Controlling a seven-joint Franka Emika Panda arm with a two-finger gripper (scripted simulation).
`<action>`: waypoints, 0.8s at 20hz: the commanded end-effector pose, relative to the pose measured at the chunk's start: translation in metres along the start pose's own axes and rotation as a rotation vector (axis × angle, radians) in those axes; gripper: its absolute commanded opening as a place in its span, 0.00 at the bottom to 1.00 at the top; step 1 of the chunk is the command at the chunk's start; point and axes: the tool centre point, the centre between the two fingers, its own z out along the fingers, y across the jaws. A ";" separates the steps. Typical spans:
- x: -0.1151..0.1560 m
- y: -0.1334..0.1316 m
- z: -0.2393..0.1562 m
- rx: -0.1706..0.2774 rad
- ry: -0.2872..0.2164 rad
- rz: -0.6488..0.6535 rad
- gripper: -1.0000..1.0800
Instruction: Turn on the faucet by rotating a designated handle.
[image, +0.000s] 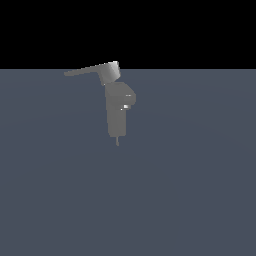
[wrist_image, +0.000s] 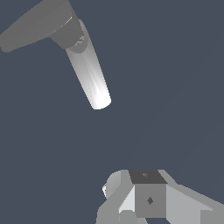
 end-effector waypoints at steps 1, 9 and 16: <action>0.012 -0.007 0.000 0.001 -0.004 0.048 0.00; 0.053 -0.034 0.003 0.000 -0.018 0.214 0.00; 0.089 -0.061 0.012 -0.003 -0.030 0.359 0.00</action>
